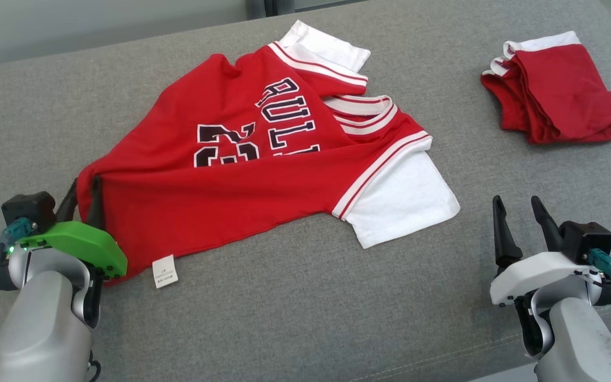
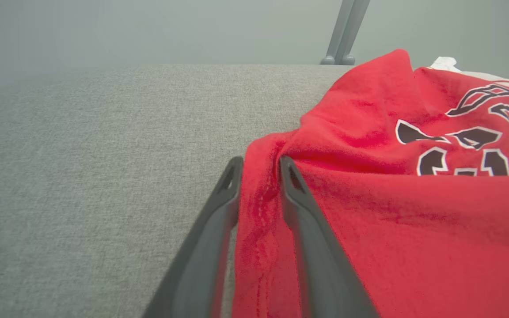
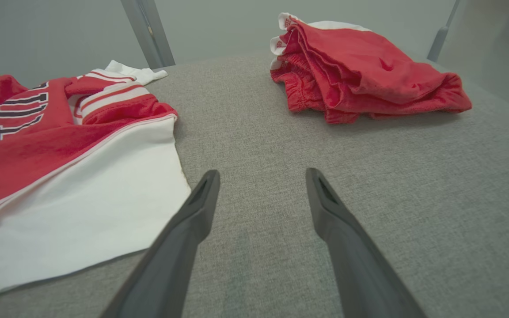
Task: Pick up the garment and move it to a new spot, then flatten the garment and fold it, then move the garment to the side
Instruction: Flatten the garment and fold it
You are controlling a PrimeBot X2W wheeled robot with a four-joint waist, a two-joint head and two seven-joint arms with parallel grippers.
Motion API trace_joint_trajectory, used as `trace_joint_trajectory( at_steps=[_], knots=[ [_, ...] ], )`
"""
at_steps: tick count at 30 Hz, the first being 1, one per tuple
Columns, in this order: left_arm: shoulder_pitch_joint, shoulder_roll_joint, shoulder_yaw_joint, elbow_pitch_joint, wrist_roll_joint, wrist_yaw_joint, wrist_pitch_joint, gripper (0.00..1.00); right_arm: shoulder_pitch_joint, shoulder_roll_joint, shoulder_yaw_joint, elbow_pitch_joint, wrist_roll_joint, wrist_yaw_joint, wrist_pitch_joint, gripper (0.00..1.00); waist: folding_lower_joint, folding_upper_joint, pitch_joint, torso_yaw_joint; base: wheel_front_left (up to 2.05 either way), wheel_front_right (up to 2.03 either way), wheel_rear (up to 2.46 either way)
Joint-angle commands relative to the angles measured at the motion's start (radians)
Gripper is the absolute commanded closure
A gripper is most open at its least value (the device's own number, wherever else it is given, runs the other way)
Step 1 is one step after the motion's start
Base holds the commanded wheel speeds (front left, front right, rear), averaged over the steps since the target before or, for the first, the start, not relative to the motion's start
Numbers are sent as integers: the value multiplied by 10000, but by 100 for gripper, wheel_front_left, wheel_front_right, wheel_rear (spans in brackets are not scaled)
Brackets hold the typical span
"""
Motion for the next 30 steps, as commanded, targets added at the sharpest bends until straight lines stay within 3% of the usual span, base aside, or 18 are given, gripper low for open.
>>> trace_joint_trajectory(
  at_steps=[1, 3, 20, 30],
  knots=[
    [182, 1, 92, -80, 160, 85, 10, 0, 83, -11, -15, 13, -2, -13, -25, 0, 0, 0, -122, 17, 0, 0, 0],
    [632, -189, 312, -548, 500, 254, 10, 0, 198, 5, -62, 37, 20, -13, -25, 0, 0, 0, -353, 114, 0, 0, 0],
    [4094, -1637, 2098, -3564, 2041, 313, 10, 0, 874, 161, -134, -88, 83, -13, -25, 0, 0, 0, -1904, 1125, 0, 0, 0],
    [5416, -1961, 2922, -4815, 2848, 133, 11, 0, 1399, 191, -77, -631, -231, -13, -25, 0, 0, 0, -2490, 1386, 0, 0, 0]
  ],
)
